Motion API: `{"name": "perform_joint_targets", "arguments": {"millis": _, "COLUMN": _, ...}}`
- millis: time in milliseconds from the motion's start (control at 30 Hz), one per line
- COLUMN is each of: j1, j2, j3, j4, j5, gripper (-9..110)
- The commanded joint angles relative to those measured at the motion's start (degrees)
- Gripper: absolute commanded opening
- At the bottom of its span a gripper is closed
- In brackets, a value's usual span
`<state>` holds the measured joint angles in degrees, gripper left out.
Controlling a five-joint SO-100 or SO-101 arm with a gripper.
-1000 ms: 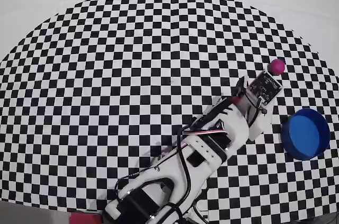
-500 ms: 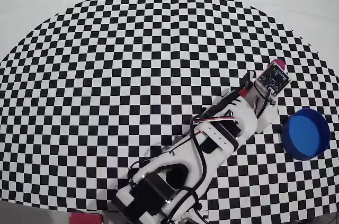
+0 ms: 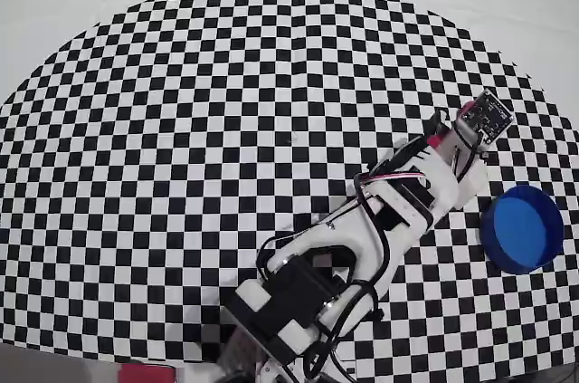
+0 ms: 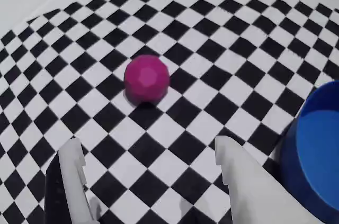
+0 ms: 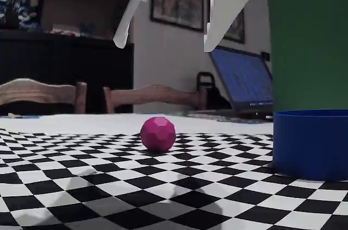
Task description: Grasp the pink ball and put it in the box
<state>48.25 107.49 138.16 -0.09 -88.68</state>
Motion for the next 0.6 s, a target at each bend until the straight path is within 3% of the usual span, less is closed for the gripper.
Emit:
{"name": "perform_joint_targets", "arguments": {"millis": 0, "j1": 0.26, "j2": -1.14, "j3": -3.69, "j4": -0.97, "j5": 0.62, "gripper": 29}}
{"name": "perform_joint_targets", "arguments": {"millis": 567, "j1": -0.35, "j2": -11.87, "j3": -12.48, "j4": -1.32, "j5": 2.02, "gripper": 29}}
